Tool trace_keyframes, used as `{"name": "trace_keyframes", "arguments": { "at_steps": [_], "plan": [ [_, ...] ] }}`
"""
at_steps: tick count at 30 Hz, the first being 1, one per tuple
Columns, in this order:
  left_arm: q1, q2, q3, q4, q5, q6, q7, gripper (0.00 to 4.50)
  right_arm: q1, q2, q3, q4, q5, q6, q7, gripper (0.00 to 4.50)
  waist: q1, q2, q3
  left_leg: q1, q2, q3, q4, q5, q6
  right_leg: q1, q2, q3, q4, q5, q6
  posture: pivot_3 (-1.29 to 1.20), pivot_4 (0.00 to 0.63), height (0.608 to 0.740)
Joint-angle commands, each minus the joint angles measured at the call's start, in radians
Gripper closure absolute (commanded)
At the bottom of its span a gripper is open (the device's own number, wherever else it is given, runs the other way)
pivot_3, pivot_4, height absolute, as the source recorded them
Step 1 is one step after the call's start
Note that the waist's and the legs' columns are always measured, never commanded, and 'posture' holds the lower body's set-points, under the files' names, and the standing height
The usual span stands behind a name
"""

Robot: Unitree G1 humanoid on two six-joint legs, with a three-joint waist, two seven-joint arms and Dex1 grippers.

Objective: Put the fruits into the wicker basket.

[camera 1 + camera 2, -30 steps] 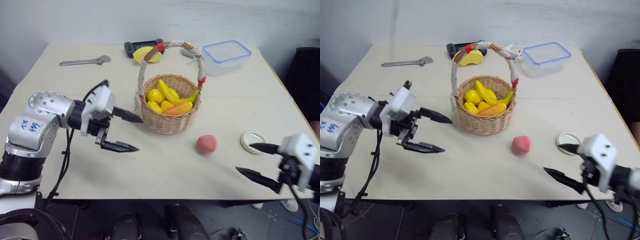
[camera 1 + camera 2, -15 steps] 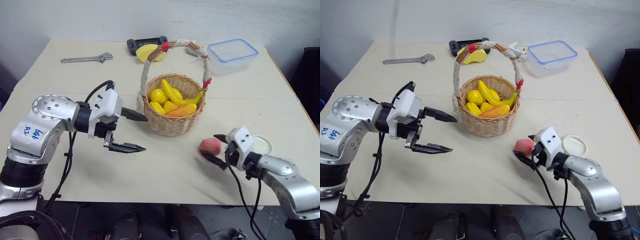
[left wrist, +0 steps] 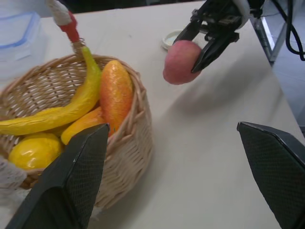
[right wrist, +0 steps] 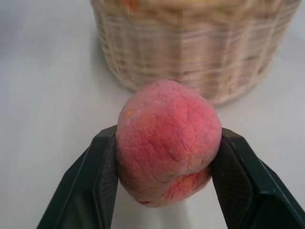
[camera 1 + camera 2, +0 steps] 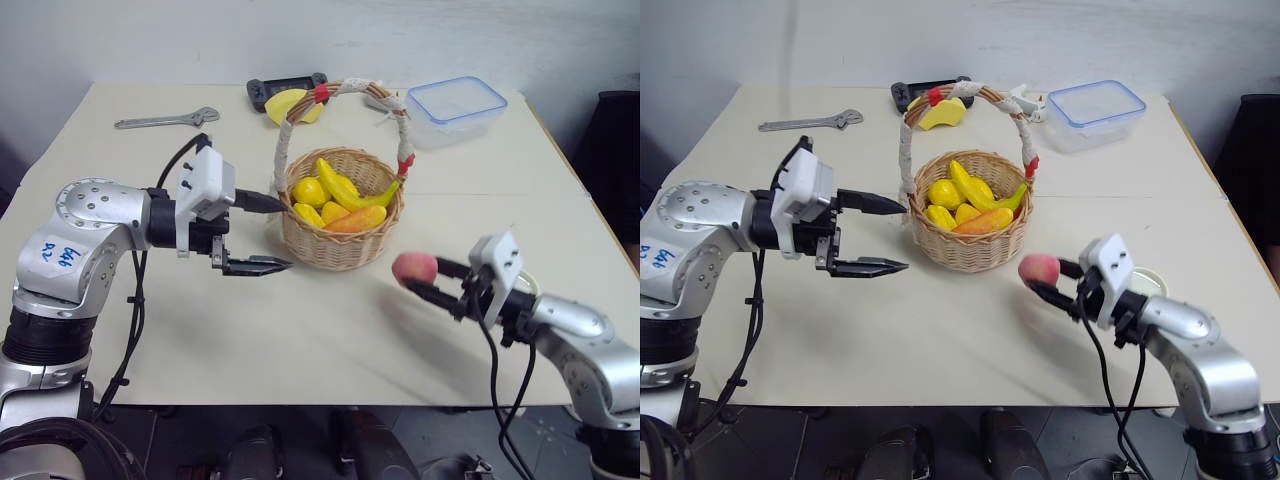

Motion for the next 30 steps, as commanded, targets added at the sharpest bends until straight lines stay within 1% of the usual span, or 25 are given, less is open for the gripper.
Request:
{"name": "trace_keyframes", "arguments": {
  "at_steps": [1, 3, 5, 6, 9, 12, 14, 15, 18, 19, 21, 23, 27, 29, 30],
  "plan": [
    [0.005, 0.004, 0.047, -0.021, -0.016, 0.0, 0.03, 0.0, -0.173, 0.029, -0.022, -0.042, 0.108, 0.08, -0.068, 2.23, -0.007, 0.0, 0.0, 0.0, 0.0, 0.0, 0.0, 0.0, 0.0, 0.0, 0.0, 0.0, 0.001, 0.0, 0.0, 0.0, 0.15, 0.74],
    [0.007, 0.002, 0.047, -0.02, -0.009, -0.004, 0.039, 0.0, -0.28, 0.05, 0.067, -0.01, 0.057, 0.079, -0.077, 2.23, -0.008, 0.0, 0.0, 0.0, 0.0, -0.001, 0.0, 0.001, -0.001, -0.001, 0.0, 0.0, 0.002, 0.0, -0.001, 0.0, 0.15, 0.74],
    [0.01, 0.002, 0.046, -0.027, -0.01, -0.006, 0.043, 0.0, -0.389, 0.114, 0.161, 0.06, -0.014, 0.063, -0.117, 2.23, -0.015, 0.0, 0.0, 0.0, 0.0, -0.001, -0.001, 0.001, -0.002, -0.002, 0.0, 0.0, 0.002, 0.0, -0.001, 0.0, 0.15, 0.74],
    [0.011, 0.002, 0.046, -0.03, -0.011, -0.006, 0.045, 0.0, -0.423, 0.142, 0.186, 0.088, -0.034, 0.061, -0.136, 2.23, -0.018, 0.0, 0.0, -0.001, 0.0, 0.0, -0.001, 0.001, -0.002, -0.003, 0.0, 0.0, 0.003, 0.0, -0.002, 0.0, 0.15, 0.74],
    [0.01, -0.006, 0.047, -0.04, -0.01, -0.005, 0.064, 0.0, -0.495, 0.236, 0.297, 0.206, -0.151, -0.007, -0.174, 2.23, -0.016, 0.0, 0.0, -0.004, 0.0, 0.001, 0.0, 0.002, -0.002, -0.008, 0.0, 0.0, 0.006, -0.001, -0.003, 0.0, 0.15, 0.74],
    [0.013, -0.002, 0.054, -0.053, -0.018, 0.005, 0.075, 0.0, -0.529, 0.279, 0.355, 0.305, -0.241, -0.066, -0.18, 2.23, -0.016, 0.0, 0.0, -0.006, 0.0, 0.001, 0.0, 0.002, -0.003, -0.01, 0.0, 0.0, 0.006, -0.001, -0.004, 0.0, 0.15, 0.74],
    [0.016, 0.003, 0.063, -0.057, -0.024, 0.01, 0.078, 0.0, -0.543, 0.285, 0.375, 0.35, -0.277, -0.101, -0.158, 1.51, -0.013, 0.0, 0.0, -0.008, 0.0, 0.001, 0.0, 0.002, -0.003, -0.011, 0.0, 0.0, 0.005, -0.001, -0.004, 0.0, 0.15, 0.74],
    [0.014, 0.004, 0.065, -0.054, -0.025, 0.011, 0.079, 0.0, -0.55, 0.288, 0.372, 0.363, -0.279, -0.109, -0.147, 1.3, -0.012, 0.0, 0.0, -0.009, 0.0, 0.001, 0.0, 0.002, -0.002, -0.012, 0.0, 0.0, 0.005, -0.002, -0.003, 0.0, 0.15, 0.74],
    [0.018, 0.002, 0.065, -0.057, -0.029, 0.023, 0.091, 0.0, -0.56, 0.275, 0.323, 0.335, -0.254, -0.079, -0.133, 0.2, -0.013, 0.0, 0.0, -0.015, 0.0, 0.001, 0.003, 0.001, -0.002, -0.018, -0.001, 0.0, 0.006, -0.001, -0.003, 0.0, 0.15, 0.74],
    [0.025, -0.006, 0.072, -0.067, -0.046, 0.043, 0.103, 0.0, -0.549, 0.273, 0.29, 0.304, -0.218, -0.046, -0.132, 0.02, -0.013, 0.0, 0.0, -0.017, 0.0, 0.001, 0.004, 0.001, -0.002, -0.02, -0.001, 0.0, 0.008, -0.001, -0.003, 0.0, 0.15, 0.74],
    [0.042, -0.019, 0.077, -0.094, -0.065, 0.064, 0.121, 0.0, -0.511, 0.271, 0.217, 0.229, -0.139, 0.012, -0.136, 0.02, -0.013, 0.0, 0.0, -0.019, 0.0, 0.001, 0.004, 0.002, -0.002, -0.023, -0.001, 0.0, 0.011, -0.001, -0.003, 0.0, 0.15, 0.74],
    [0.052, -0.015, 0.072, -0.107, -0.056, 0.052, 0.122, 0.0, -0.472, 0.266, 0.161, 0.16, -0.095, 0.057, -0.158, 0.02, -0.013, 0.0, 0.0, -0.019, 0.001, 0.0, 0.004, 0.002, -0.003, -0.024, 0.0, 0.0, 0.011, -0.001, -0.003, 0.0, 0.15, 0.74],
    [0.005, -0.038, 0.089, -0.056, -0.058, 0.064, 0.165, 0.0, -0.383, 0.215, 0.052, 0.007, -0.015, 0.137, -0.183, 0.02, -0.013, 0.0, 0.0, -0.019, 0.0, 0.0, 0.005, 0.003, -0.003, -0.023, 0.0, 0.0, 0.013, -0.001, -0.003, 0.0, 0.15, 0.74],
    [-0.015, -0.052, 0.09, -0.036, -0.053, 0.059, 0.18, 0.0, -0.35, 0.188, -0.002, -0.034, 0.019, 0.173, -0.201, 0.02, -0.015, 0.0, 0.0, -0.019, 0.0, 0.0, 0.006, 0.003, -0.003, -0.023, 0.0, 0.0, 0.014, -0.001, -0.003, 0.0, 0.15, 0.74],
    [-0.025, -0.062, 0.086, -0.026, -0.05, 0.05, 0.186, 0.0, -0.33, 0.166, -0.024, -0.035, 0.01, 0.172, -0.206, 0.02, -0.016, 0.0, 0.0, -0.019, 0.0, 0.001, 0.006, 0.004, -0.003, -0.023, -0.001, 0.0, 0.015, -0.001, -0.003, 0.0, 0.15, 0.74]
  ]
}}
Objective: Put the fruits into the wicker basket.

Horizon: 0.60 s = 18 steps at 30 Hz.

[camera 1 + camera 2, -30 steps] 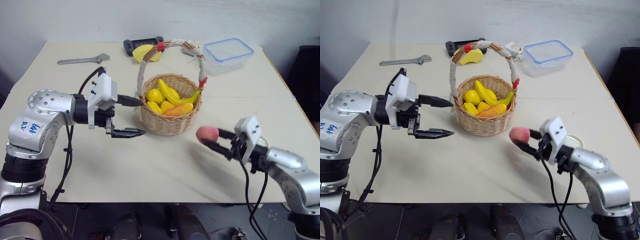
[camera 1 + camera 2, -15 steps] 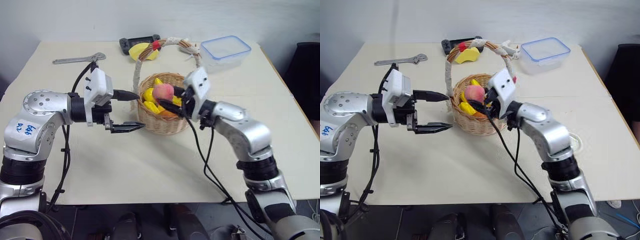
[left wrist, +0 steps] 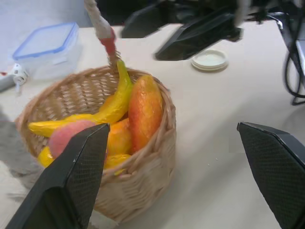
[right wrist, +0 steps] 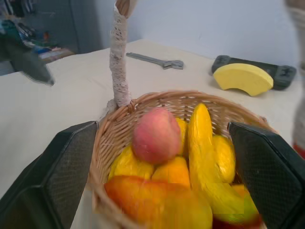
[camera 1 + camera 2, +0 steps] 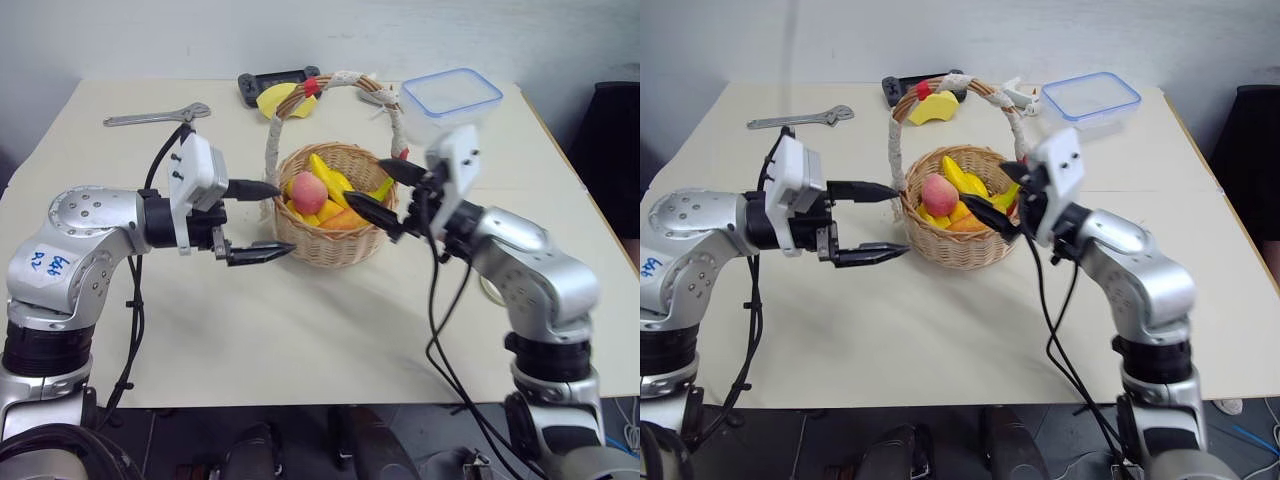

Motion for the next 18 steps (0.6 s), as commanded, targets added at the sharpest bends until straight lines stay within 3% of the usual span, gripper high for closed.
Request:
{"name": "trace_keyframes", "arguments": {
  "at_steps": [1, 9, 18],
  "plan": [
    [-0.041, -0.024, 0.024, 0.016, -0.003, -0.025, 0.027, 0.0, 0.027, -0.056, -0.096, -0.05, 0.018, 0.012, -0.031, 0.02, 0.0, 0.0, 0.0, 0.0, 0.0, 0.0, 0.0, 0.0, 0.0, 0.0, 0.0, 0.0, 0.001, 0.0, 0.0, 0.0, 0.15, 0.74],
    [-0.098, -0.093, 0.006, 0.044, -0.008, -0.033, 0.046, 0.0, -0.138, 0.005, -0.02, 0.278, -0.115, -0.119, -0.097, 0.02, -0.011, 0.0, 0.0, 0.003, 0.0, 0.001, 0.002, 0.005, -0.002, 0.0, 0.001, 0.001, 0.006, 0.002, -0.002, 0.0, 0.15, 0.74],
    [-0.087, -0.089, -0.003, 0.037, 0.023, -0.056, 0.048, 0.0, -0.314, 0.103, 0.068, 0.681, -0.25, -0.338, -0.062, 0.02, -0.025, 0.0, 0.0, 0.003, 0.0, 0.0, -0.002, 0.008, -0.005, -0.001, 0.001, 0.001, 0.006, 0.002, -0.003, 0.0, 0.15, 0.74]
  ]
}}
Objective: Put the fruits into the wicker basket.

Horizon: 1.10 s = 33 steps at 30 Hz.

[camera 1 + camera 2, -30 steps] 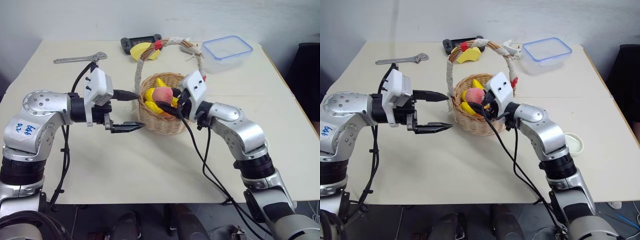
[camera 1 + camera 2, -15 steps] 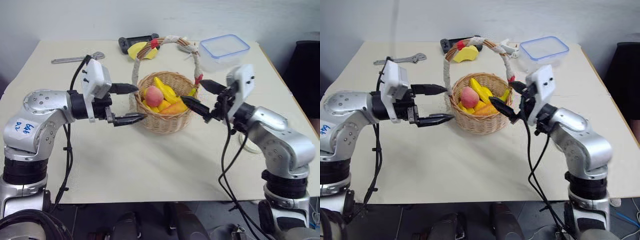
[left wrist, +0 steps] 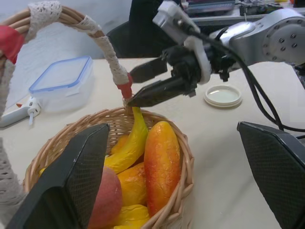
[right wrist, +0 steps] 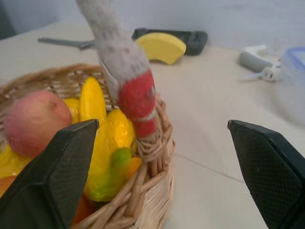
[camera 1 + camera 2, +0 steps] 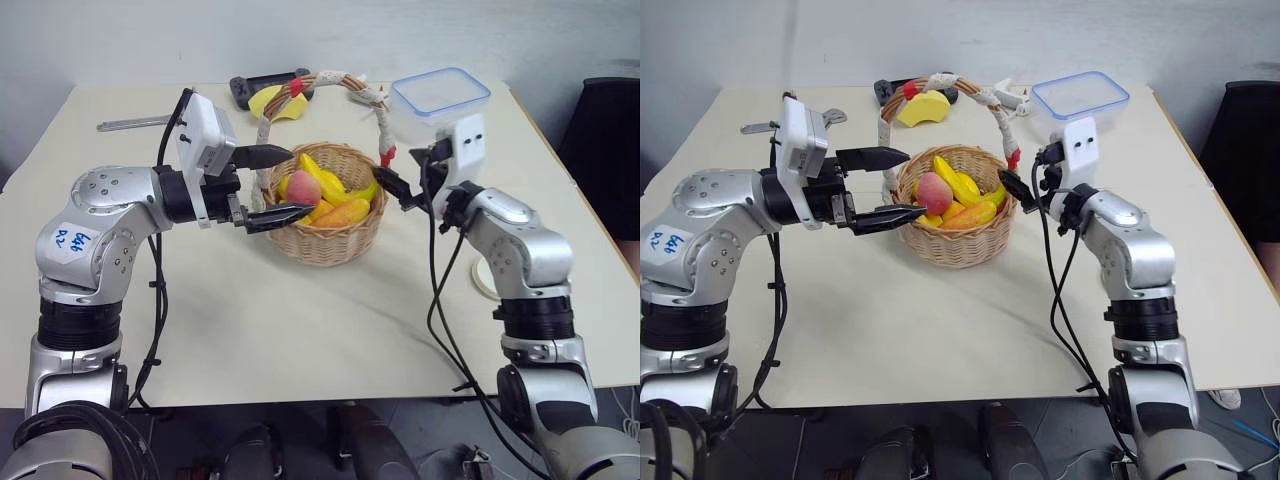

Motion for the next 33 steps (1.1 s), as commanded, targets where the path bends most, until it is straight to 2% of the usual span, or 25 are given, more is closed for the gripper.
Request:
{"name": "trace_keyframes", "arguments": {
  "at_steps": [1, 3, 11, 14, 19, 22, 28, 33],
  "plan": [
    [0.001, 0.016, 0.014, -0.034, 0.005, -0.019, 0.003, 0.0, -0.089, 0.029, -0.009, 0.093, -0.028, -0.103, 0.011, 0.19, -0.005, 0.0, 0.0, 0.0, 0.0, 0.0, 0.0, 0.0, 0.0, 0.0, 0.0, 0.0, 0.0, 0.0, 0.0, 0.0, 0.15, 0.74],
    [0.001, 0.017, 0.018, -0.037, 0.003, -0.016, 0.007, 0.0, -0.103, 0.04, -0.007, 0.128, -0.039, -0.138, 0.022, 0.62, -0.005, 0.0, 0.0, 0.0, 0.0, 0.0, -0.001, 0.0, 0.0, 0.0, 0.0, 0.0, 0.0, 0.0, 0.0, 0.0, 0.15, 0.74],
    [-0.015, 0.017, 0.018, -0.03, 0.007, -0.018, 0.01, 0.0, -0.092, 0.052, -0.019, 0.117, -0.036, -0.176, 0.045, 3.41, -0.005, 0.0, 0.0, 0.0, 0.0, 0.0, -0.002, 0.0, -0.001, 0.0, 0.0, -0.001, -0.001, 0.0, 0.0, 0.0, 0.15, 0.74],
    [-0.015, 0.01, 0.015, -0.019, 0.013, -0.024, 0.013, 0.0, -0.073, 0.037, -0.024, 0.082, -0.043, -0.172, 0.043, 4.22, -0.005, 0.0, 0.0, 0.0, 0.0, 0.0, -0.002, 0.001, -0.001, 0.0, 0.0, -0.001, 0.0, 0.0, 0.0, 0.0, 0.15, 0.74],
    [-0.032, -0.007, 0.003, -0.008, 0.015, -0.028, 0.012, 0.0, -0.028, -0.033, -0.126, -0.025, 0.011, -0.074, 0.004, 4.25, 0.0, 0.0, 0.0, 0.0, 0.0, -0.001, -0.002, 0.001, -0.001, 0.0, 0.0, -0.001, -0.001, 0.0, 0.0, 0.0, 0.15, 0.74],
    [-0.049, -0.019, 0.006, -0.025, -0.007, -0.011, 0.011, 0.0, -0.005, -0.118, -0.189, -0.039, 0.02, -0.066, 0.023, 4.25, 0.014, 0.0, 0.0, -0.001, 0.0, -0.001, -0.002, 0.001, -0.001, 0.0, 0.0, -0.001, -0.002, 0.0, 0.0, 0.0, 0.15, 0.74],
    [-0.047, -0.03, -0.015, -0.017, 0.004, -0.027, -0.005, 0.0, 0.051, -0.315, -0.259, -0.006, -0.006, -0.091, 0.078, 4.25, 0.021, 0.001, 0.0, -0.001, 0.0, -0.001, -0.003, 0.001, -0.001, 0.0, 0.0, -0.001, -0.003, 0.0, 0.0, 0.0, 0.15, 0.74],
    [-0.06, -0.034, -0.019, 0.012, 0.014, -0.043, -0.013, 0.0, 0.089, -0.408, -0.282, 0.099, -0.049, -0.188, 0.102, 4.25, 0.012, 0.001, 0.0, 0.0, 0.0, 0.0, -0.004, 0.001, -0.002, 0.0, 0.0, 0.0, -0.003, 0.0, 0.0, 0.0, 0.15, 0.74]
  ]
}}
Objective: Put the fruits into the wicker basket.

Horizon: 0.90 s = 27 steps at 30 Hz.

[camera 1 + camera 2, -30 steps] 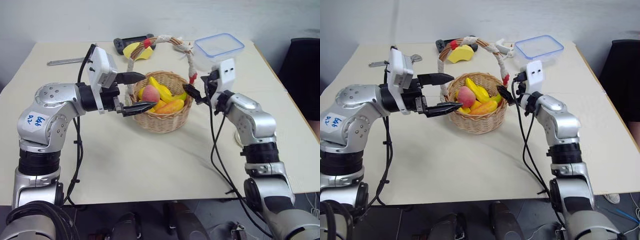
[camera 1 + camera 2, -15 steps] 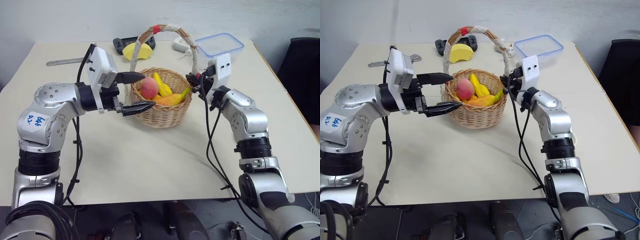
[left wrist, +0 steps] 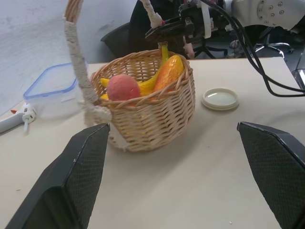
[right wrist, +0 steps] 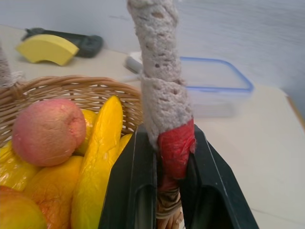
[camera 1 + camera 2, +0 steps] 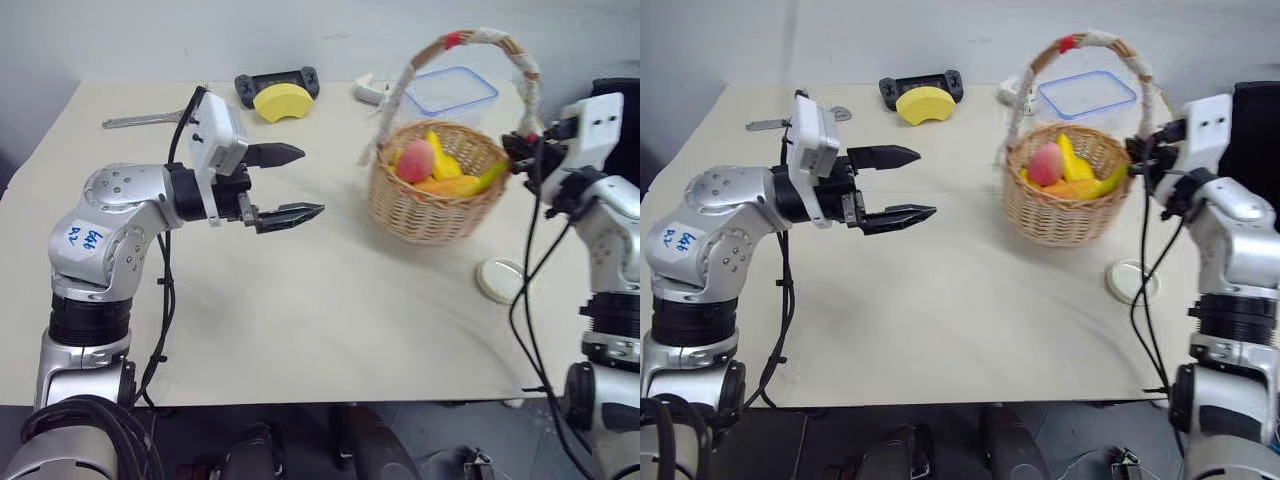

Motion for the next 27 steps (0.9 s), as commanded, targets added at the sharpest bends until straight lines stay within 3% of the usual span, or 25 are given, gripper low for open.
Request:
{"name": "trace_keyframes", "arguments": {
  "at_steps": [1, 7, 14, 18, 20, 27],
  "plan": [
    [-0.029, 0.001, 0.013, 0.002, 0.004, -0.031, -0.005, 0.0, 0.001, -0.042, -0.039, 0.055, -0.031, -0.119, 0.015, 4.25, -0.003, 0.0, 0.0, 0.0, 0.0, 0.0, 0.0, 0.0, 0.0, 0.0, 0.0, 0.0, 0.0, 0.0, 0.0, 0.0, 0.15, 0.74],
    [-0.029, -0.011, 0.008, 0.005, 0.008, -0.044, 0.001, 0.0, -0.009, -0.036, -0.05, 0.241, -0.051, -0.256, -0.008, 4.25, -0.009, 0.0, 0.0, 0.001, -0.001, 0.0, 0.001, 0.002, 0.0, 0.0, 0.0, 0.001, 0.003, 0.0, 0.0, 0.0, 0.15, 0.74],
    [-0.017, 0.006, 0.029, -0.018, -0.06, 0.026, -0.031, 0.0, 0.068, -0.072, -0.079, 0.149, 0.039, -0.163, 0.111, 1.96, -0.009, 0.0, 0.0, 0.001, -0.001, -0.001, 0.0, 0.003, -0.001, 0.0, 0.0, 0.001, 0.003, 0.0, 0.0, 0.0, 0.15, 0.74],
    [-0.013, 0.011, 0.031, -0.015, -0.069, 0.03, -0.044, 0.0, 0.208, -0.168, -0.16, 0.01, 0.101, -0.077, 0.191, 0.6, 0.006, 0.002, 0.001, 0.001, -0.001, -0.002, -0.001, 0.003, -0.001, 0.0, 0.0, 0.0, 0.002, 0.0, 0.0, 0.0, 0.15, 0.74],
    [-0.007, 0.017, 0.028, 0.001, -0.07, 0.018, -0.072, 0.0, 0.326, -0.251, -0.243, -0.046, 0.148, -0.016, 0.3, 0.05, 0.01, 0.002, 0.001, 0.0, -0.001, -0.002, 0.0, 0.003, -0.001, 0.0, 0.0, 0.0, 0.002, 0.0, 0.001, 0.0, 0.15, 0.74],
    [-0.022, 0.04, 0.044, 0.091, -0.078, -0.031, -0.17, 0.0, 0.771, -0.47, -0.65, -0.139, 0.256, 0.228, 0.724, 0.05, 0.018, 0.002, 0.001, 0.002, -0.002, -0.003, 0.0, 0.003, 0.0, 0.005, 0.001, 0.0, -0.002, 0.0, 0.002, 0.0, 0.15, 0.74]
  ]
}}
